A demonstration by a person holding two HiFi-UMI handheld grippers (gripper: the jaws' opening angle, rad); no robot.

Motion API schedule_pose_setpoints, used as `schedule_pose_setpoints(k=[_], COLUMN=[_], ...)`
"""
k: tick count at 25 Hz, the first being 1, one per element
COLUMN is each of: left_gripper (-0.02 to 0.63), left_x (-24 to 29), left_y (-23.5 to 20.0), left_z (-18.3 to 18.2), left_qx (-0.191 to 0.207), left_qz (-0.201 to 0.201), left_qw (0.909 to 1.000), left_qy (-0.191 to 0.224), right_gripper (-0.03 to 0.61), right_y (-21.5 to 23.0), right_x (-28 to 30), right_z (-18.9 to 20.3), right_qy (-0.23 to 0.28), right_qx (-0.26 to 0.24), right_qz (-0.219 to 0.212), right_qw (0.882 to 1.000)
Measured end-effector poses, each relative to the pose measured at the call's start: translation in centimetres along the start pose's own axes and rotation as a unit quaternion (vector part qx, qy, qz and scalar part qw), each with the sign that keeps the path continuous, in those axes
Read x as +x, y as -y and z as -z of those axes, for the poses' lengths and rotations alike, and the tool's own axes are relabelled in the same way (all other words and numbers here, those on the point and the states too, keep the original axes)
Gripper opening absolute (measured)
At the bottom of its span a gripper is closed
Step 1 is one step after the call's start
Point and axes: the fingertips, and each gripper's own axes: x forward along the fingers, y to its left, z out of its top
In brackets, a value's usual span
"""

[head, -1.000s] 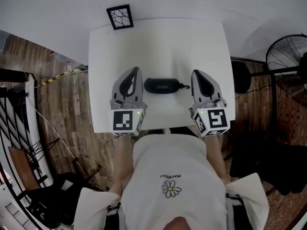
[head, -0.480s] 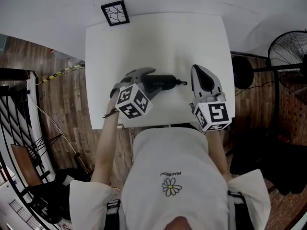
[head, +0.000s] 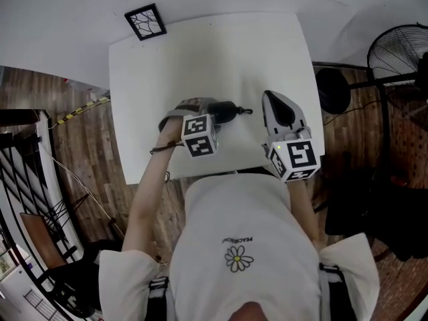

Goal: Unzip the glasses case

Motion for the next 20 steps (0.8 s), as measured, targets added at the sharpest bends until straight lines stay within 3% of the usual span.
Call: schedule_pose_setpoints(k=[8, 10, 12, 14, 15, 17, 20], left_gripper=[0.311, 0.31, 0.31, 0.31, 0.31, 0.31, 0.31], left_x=[1.8, 2.0, 2.0, 1.9, 1.8, 1.4, 0.8], left_y=[-0.5, -0.6, -0.8, -1.2, -1.5, -2.4, -3.7], left_z=[1.7, 1.8, 1.9, 2.1, 2.2, 2.8, 4.0], left_qx=[-0.034, -0.06, -0.11, -0.191, -0.239, -0.329, -0.418], left_qz=[0.01, 0.01, 0.017, 0.029, 0.032, 0.029, 0.023], left_qw=[0.9981, 0.9962, 0.9913, 0.9787, 0.9682, 0.9419, 0.9071], left_qy=[-0.051, -0.062, -0.07, -0.071, -0.067, -0.06, -0.048], right_gripper=[0.006, 0.006, 0.006, 0.006, 0.006, 0.006, 0.006], right_y=[0.3, 0.5, 0.6, 0.5, 0.5, 0.3, 0.0], right_x=[-0.1, -0.2, -0.3, -0.5, -0.5, -0.4, -0.4], right_z=[0.6, 0.8, 0.9, 0.9, 0.9, 0.9, 0.8], right_qy=[-0.004, -0.005, -0.006, -0.005, -0.005, -0.004, -0.004], right_qx=[0.012, 0.013, 0.013, 0.013, 0.013, 0.013, 0.012], right_qz=[0.001, 0.002, 0.004, 0.004, 0.004, 0.001, -0.005], right_qw=[1.0, 1.0, 1.0, 1.0, 1.0, 1.0, 1.0])
